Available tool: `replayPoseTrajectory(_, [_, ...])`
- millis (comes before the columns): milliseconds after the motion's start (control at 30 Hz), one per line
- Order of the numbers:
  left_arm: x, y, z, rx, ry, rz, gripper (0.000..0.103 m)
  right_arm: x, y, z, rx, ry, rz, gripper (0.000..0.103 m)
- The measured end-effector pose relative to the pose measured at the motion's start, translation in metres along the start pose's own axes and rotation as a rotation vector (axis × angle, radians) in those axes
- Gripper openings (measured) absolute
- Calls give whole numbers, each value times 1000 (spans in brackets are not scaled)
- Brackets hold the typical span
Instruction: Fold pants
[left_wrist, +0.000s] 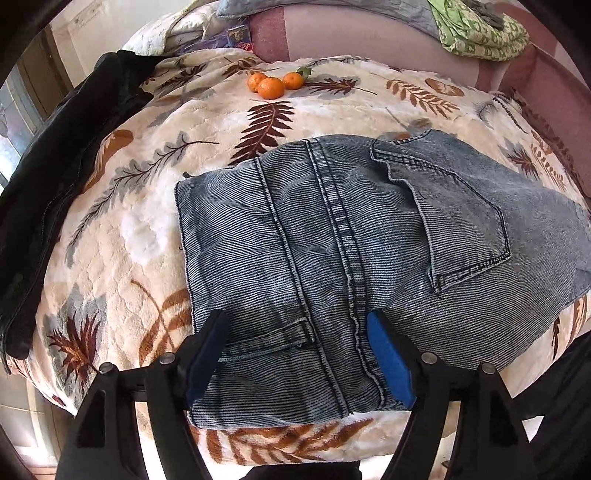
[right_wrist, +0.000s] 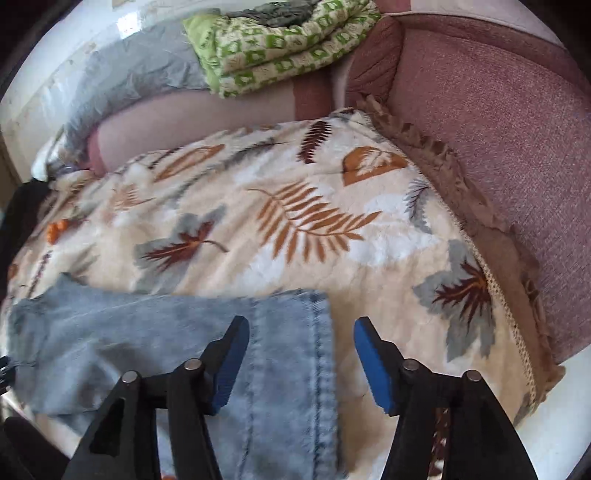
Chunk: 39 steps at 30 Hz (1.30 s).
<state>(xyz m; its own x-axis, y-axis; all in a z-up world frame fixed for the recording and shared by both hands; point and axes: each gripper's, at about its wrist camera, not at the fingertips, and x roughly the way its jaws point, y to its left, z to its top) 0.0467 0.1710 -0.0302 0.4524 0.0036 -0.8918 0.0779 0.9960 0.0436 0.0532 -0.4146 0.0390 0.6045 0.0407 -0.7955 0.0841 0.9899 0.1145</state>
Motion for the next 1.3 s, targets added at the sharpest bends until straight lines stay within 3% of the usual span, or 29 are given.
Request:
replayPoseTrajectory(133, [-40,8,-8,-109,-109,-53,78,-16,-1,-40,228,89,285,71])
replayPoseTrajectory(200, [-65,22,-14,-217,-178,-136,78,-16,2,-57,250,95,298,71])
replayPoseTrajectory(267, [-85,44,-25,-392,-230,-208,78,-7,1,-70,276,112,294,71])
replayPoseTrajectory(367, [-85,71,-46,-628,-199,-294,78,8,-3,-86,354,140,330,71])
replayPoseTrajectory(500, [-66,78,-61,-722,-116,-316,76,22,-3,-89,384,145,354,71])
replayPoseTrajectory(733, [-25,61,-61,-793,-8,-369,60,30,-1,-87,394,139,398,71])
replayPoseTrajectory(800, [-19,62,-58,-813,4,-355,42,32,-4,-88,406,141,411,71])
replayPoseTrajectory(833, [-19,63,-57,-811,0,-342,38,32,-5,-89,410,142,417,71])
replayPoseTrajectory(900, [-21,62,-54,-786,-14,-305,16,31,-7,-90,408,142,423,71])
replayPoseTrajectory(933, [-24,61,-52,-762,-28,-289,11,31,-8,-91,407,142,420,71])
replayPoseTrajectory(1067, [-39,64,-45,-706,-94,-225,6,36,-15,-92,431,169,418,71])
replayPoseTrajectory(1200, [-67,52,-33,-548,-236,-87,6,29,-23,-93,458,156,414,71])
replayPoseTrajectory(1267, [-58,50,-29,-502,-223,-47,6,19,-33,-94,492,118,409,71])
replayPoseTrajectory(1300, [-45,53,-28,-504,-174,-53,6,16,-39,-94,510,106,397,71])
